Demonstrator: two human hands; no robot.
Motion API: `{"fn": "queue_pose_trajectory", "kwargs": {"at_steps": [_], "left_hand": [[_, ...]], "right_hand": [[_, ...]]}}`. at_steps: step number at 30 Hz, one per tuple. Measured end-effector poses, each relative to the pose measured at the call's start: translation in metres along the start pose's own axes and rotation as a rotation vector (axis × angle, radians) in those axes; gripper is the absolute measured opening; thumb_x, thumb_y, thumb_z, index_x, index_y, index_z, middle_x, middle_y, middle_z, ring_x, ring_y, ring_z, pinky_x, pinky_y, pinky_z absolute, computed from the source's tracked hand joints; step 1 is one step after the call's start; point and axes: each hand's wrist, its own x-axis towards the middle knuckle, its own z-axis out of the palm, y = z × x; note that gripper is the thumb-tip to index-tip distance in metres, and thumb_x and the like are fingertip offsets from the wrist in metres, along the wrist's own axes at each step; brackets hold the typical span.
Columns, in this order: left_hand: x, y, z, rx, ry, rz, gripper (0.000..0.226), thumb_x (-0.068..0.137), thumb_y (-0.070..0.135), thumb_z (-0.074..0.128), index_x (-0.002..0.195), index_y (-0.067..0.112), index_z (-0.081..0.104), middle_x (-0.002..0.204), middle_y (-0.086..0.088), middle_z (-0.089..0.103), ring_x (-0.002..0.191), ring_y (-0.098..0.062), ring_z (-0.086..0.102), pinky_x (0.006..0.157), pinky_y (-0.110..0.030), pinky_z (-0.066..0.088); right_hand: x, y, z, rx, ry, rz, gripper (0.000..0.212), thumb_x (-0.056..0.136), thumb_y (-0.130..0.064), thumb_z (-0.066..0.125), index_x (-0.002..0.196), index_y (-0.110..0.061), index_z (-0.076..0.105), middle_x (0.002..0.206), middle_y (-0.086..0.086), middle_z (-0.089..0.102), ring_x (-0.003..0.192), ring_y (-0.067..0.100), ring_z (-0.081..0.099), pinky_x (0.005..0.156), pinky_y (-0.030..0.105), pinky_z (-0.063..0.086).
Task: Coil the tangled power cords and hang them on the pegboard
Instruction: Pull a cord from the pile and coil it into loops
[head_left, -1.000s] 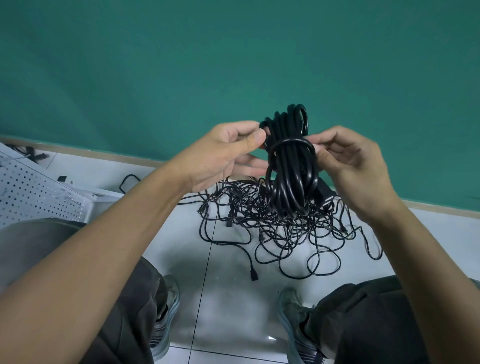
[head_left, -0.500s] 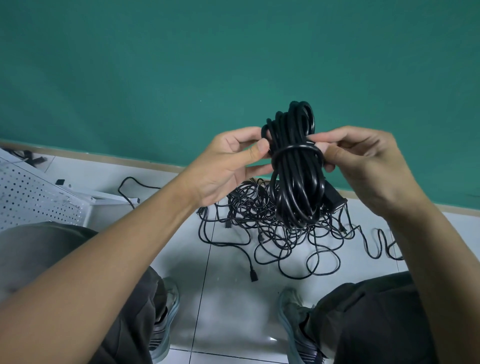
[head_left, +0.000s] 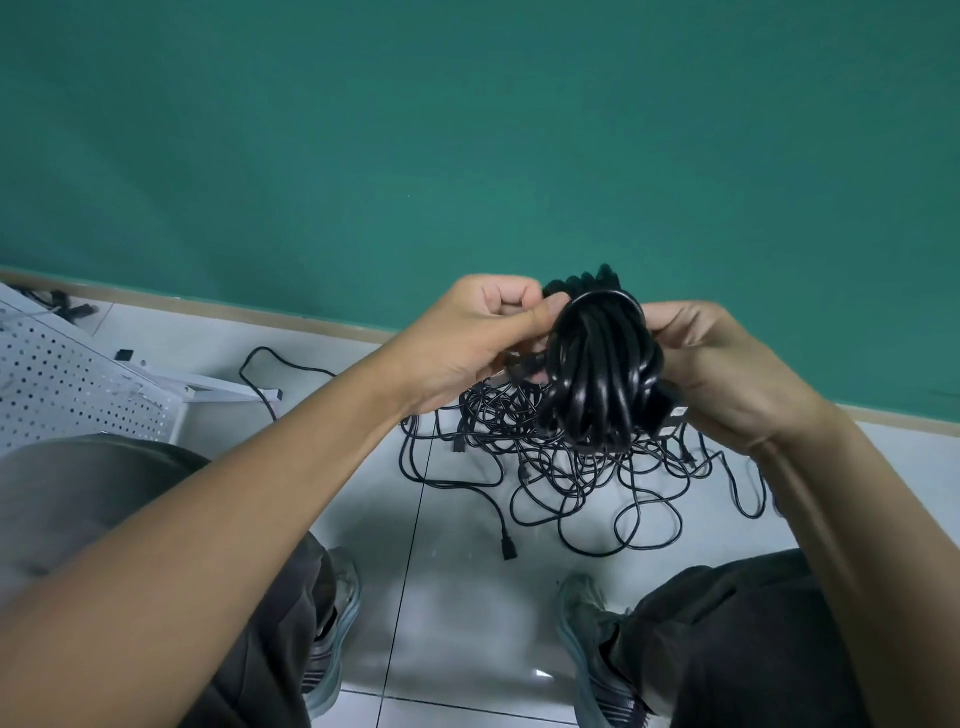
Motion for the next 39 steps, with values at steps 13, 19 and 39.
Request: {"fn": "queue_pose_trajectory", "kwargs": {"at_steps": [13, 19, 39], "left_hand": [[0.009, 0.000, -0.014, -0.047, 0.069, 0.003, 0.020, 0.106, 0.016, 0.052, 0.100, 0.006, 0.067, 0.082, 0.001, 0.068, 0.070, -0.006, 0.062, 0.065, -0.018, 0.051], [0.012, -0.002, -0.020, -0.044, 0.202, 0.017, 0.015, 0.094, 0.019, 0.068, 0.100, 0.006, 0.074, 0.092, -0.008, 0.073, 0.080, -0.014, 0.066, 0.076, -0.025, 0.056], [0.010, 0.002, -0.033, 0.406, 0.432, 0.092, 0.021, 0.086, 0.001, 0.079, 0.102, 0.015, 0.077, 0.103, -0.008, 0.076, 0.091, -0.038, 0.074, 0.095, -0.041, 0.060]], "right_hand": [[0.008, 0.005, 0.010, 0.019, 0.235, 0.008, 0.027, 0.104, -0.009, 0.049, 0.095, -0.010, 0.075, 0.090, 0.009, 0.071, 0.079, 0.018, 0.061, 0.076, 0.025, 0.051], [0.009, 0.002, 0.019, -0.044, 0.299, 0.061, 0.056, 0.109, -0.038, 0.041, 0.120, 0.012, 0.062, 0.104, 0.028, 0.068, 0.090, 0.025, 0.065, 0.083, 0.026, 0.053], [0.043, 0.040, 0.050, -0.124, 0.477, 0.158, 0.031, 0.100, -0.043, 0.061, 0.119, -0.019, 0.063, 0.111, 0.002, 0.075, 0.103, 0.018, 0.073, 0.103, 0.045, 0.054]]}}
